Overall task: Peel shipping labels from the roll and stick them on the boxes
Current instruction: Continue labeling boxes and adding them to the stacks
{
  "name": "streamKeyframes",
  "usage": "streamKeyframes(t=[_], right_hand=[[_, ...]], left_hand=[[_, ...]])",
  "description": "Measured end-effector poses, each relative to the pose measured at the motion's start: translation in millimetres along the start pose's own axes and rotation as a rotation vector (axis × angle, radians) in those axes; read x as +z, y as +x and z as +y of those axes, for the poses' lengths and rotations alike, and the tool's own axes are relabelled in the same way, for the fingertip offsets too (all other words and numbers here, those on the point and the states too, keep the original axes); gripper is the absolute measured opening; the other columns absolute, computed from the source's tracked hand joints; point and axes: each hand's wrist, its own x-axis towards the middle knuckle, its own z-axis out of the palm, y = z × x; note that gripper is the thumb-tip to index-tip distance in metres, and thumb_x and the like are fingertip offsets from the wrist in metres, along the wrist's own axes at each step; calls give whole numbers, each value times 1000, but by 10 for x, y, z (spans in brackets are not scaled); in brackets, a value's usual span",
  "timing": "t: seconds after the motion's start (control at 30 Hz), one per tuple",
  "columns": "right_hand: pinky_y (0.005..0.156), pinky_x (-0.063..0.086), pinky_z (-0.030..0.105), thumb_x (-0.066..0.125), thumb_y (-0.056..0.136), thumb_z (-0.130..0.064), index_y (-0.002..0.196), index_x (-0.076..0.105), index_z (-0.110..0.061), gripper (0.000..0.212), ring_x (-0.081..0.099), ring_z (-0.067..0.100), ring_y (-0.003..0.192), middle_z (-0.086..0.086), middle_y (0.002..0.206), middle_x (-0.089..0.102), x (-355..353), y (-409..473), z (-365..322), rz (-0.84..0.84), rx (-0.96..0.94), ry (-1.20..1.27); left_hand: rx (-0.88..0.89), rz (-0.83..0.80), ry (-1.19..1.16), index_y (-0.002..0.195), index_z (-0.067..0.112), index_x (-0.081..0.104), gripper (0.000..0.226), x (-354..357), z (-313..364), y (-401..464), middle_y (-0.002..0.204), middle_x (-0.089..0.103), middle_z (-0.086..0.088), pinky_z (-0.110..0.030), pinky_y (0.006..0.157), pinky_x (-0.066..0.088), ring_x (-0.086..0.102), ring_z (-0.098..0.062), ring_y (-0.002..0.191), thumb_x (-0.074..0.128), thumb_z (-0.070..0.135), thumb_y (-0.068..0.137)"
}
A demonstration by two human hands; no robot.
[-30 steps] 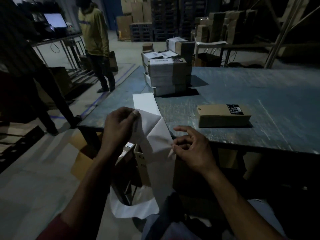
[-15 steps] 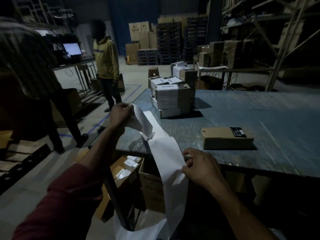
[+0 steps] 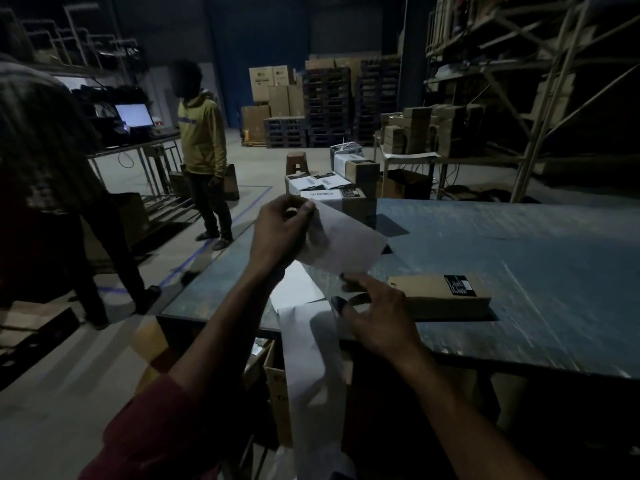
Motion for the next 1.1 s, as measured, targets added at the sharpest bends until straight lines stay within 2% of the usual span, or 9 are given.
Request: streamKeyframes(t=[0.1, 0.2, 0.4, 0.53, 0.63, 0.73, 0.9, 1.0, 1.1], right_hand=[[78, 48, 24, 91, 73, -41, 132, 56, -23, 72, 59, 9, 102, -8, 126, 58, -146, -47, 14, 276, -63, -27], [86, 37, 18, 96, 60, -38, 119, 55, -16, 75, 48, 17, 115, 8, 129, 46, -328, -168, -2, 489, -160, -197], [96, 34, 40, 98, 53, -40, 128, 45, -21, 94, 41, 40, 126, 17, 138, 35, -605, -233, 194, 650, -156, -562], [99, 34, 49, 89, 60, -31, 128, 65, -21, 73, 39, 39, 127, 14, 142, 52, -715, -173, 332, 588, -261, -691], [93, 38, 46, 82, 65, -20, 117, 74, -18, 52, 49, 34, 121, 4, 124, 69, -795, -123, 430, 559, -352, -669], [83, 41, 38, 74, 67, -13, 110, 77, -14, 43, 61, 32, 107, 1, 107, 76, -859, -81, 470, 544, -372, -569], [72, 55, 25, 75, 77, 2, 103, 79, -18, 33, 74, 17, 85, -5, 98, 78, -1048, -37, 528, 451, -201, -305], [66, 56, 22, 80, 90, -10, 100, 80, -19, 14, 76, 6, 80, -10, 89, 80, -1179, -23, 552, 327, 86, 231], [70, 62, 32, 76, 91, -5, 104, 79, -7, 14, 79, 24, 86, 8, 95, 81, -1224, 4, 598, 232, 366, 756]], left_hand=[[21, 63, 20, 118, 25, 68, 24, 265, -1, -130, 102, 76, -5, -31, 65, 54, 69, -17, 83, 65, 18, 95], [35, 69, 36, 114, 31, 66, 33, 488, -33, -242, 95, 77, -8, -51, 69, 64, 74, -30, 77, 55, 25, 84], [42, 87, 121, 99, 19, 84, 23, 809, 30, -306, 98, 80, 0, -39, 83, 62, 72, -12, 85, 63, 15, 92], [9, 22, 161, 95, 16, 85, 20, 948, 92, -302, 95, 79, -2, -30, 76, 60, 65, -4, 75, 65, 16, 94], [0, 4, 186, 92, 15, 84, 19, 997, 166, -267, 84, 72, 1, -35, 73, 63, 67, -10, 73, 65, 21, 94], [1, -34, 205, 92, 18, 82, 22, 1007, 228, -229, 84, 73, 0, -45, 74, 65, 69, -14, 75, 64, 28, 97], [129, -159, 340, 85, 24, 72, 57, 939, 428, -194, 73, 68, 8, -29, 65, 54, 66, -12, 68, 40, 67, 104], [-41, -195, 94, 88, 25, 68, 56, 891, 478, -88, 78, 71, 1, -37, 77, 57, 73, -23, 77, 40, 72, 100], [-297, -339, -217, 108, 25, 73, 58, 863, 350, -189, 97, 78, 1, -38, 81, 56, 74, -18, 93, 50, 75, 90]])
